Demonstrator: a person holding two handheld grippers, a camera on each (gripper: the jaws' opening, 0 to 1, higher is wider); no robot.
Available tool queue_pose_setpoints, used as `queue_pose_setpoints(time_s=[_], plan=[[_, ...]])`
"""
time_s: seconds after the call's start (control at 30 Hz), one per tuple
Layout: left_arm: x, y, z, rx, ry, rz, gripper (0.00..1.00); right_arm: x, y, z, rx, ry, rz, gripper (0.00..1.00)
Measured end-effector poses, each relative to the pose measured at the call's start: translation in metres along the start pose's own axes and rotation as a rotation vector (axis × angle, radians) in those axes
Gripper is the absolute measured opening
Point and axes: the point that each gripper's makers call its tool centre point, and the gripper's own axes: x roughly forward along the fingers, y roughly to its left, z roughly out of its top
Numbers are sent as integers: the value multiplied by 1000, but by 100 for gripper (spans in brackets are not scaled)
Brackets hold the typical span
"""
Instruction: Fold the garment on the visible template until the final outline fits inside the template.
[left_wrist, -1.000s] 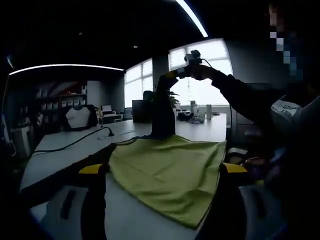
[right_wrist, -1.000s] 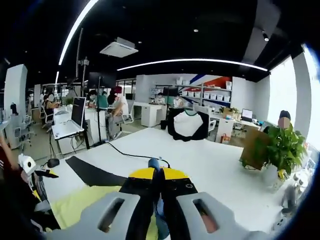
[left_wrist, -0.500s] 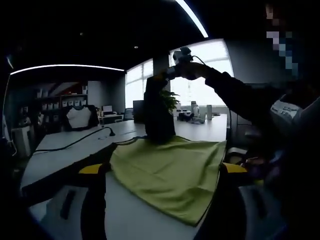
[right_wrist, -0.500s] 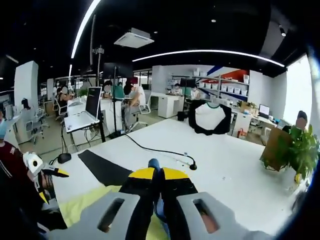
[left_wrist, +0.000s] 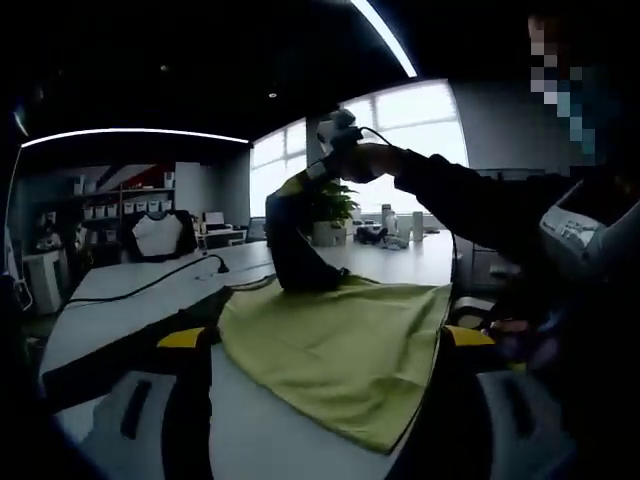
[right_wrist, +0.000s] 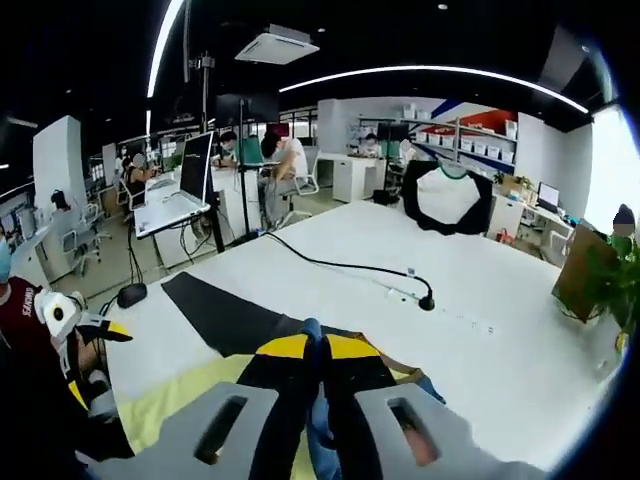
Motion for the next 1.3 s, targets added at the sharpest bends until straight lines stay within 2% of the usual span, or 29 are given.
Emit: queue_pose_setpoints(time_s=[0.23, 0.4, 0.57, 0.8, 1.13, 1.3], plan=[[-2, 2, 0, -6, -3, 3, 99, 20, 7, -10, 36, 25, 12, 2], [-3, 2, 1, -9, -6, 0, 99, 32, 18, -26, 41, 65, 45, 2], [-1, 1, 0, -16, -7, -1, 99, 43, 38, -49, 34, 117, 96, 2], [0, -1, 0, -19, -4, -10, 99, 56, 63, -65, 19, 158, 139, 2], [0, -3, -3, -30, -1, -12, 99, 71, 110, -90, -30, 228, 232, 2], [0, -3, -3, -32, 0, -14, 99, 77, 122, -106, -58, 246, 246, 2]])
